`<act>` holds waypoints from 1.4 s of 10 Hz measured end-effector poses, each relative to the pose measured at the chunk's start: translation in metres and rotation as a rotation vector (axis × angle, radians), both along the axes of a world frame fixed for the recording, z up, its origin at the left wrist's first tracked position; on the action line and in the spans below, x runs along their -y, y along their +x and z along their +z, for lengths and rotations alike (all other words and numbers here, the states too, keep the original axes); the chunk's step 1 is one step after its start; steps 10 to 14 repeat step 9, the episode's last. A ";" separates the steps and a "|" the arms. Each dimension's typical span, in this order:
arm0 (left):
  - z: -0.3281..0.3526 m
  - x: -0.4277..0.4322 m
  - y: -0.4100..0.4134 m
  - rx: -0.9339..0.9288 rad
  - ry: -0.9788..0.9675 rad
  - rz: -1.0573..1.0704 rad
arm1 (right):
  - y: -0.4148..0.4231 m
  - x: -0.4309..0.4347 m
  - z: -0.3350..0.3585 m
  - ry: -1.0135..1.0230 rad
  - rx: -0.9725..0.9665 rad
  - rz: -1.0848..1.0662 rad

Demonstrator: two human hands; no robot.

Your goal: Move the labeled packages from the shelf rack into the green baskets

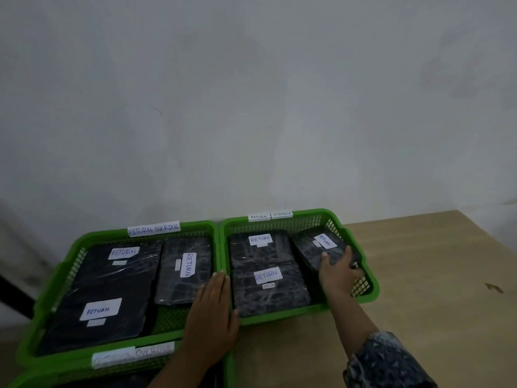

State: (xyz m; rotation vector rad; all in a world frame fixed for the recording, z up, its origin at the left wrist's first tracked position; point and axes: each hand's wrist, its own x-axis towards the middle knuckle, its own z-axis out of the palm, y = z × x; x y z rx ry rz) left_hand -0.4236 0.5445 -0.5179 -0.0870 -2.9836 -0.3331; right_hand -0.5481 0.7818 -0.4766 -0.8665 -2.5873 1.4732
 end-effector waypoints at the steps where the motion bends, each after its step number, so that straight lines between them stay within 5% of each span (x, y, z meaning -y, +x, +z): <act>1: 0.002 -0.001 0.001 0.023 0.036 -0.004 | -0.007 0.004 -0.009 -0.050 0.057 -0.001; 6: -0.002 -0.001 0.001 -0.015 0.031 -0.010 | -0.017 -0.003 -0.014 -0.014 0.238 0.106; 9: 0.043 0.013 0.020 0.008 0.082 0.006 | 0.078 0.048 0.047 0.166 -0.037 0.457; 14: 0.043 0.013 0.020 0.008 0.082 0.006 | 0.078 0.048 0.047 0.166 -0.037 0.457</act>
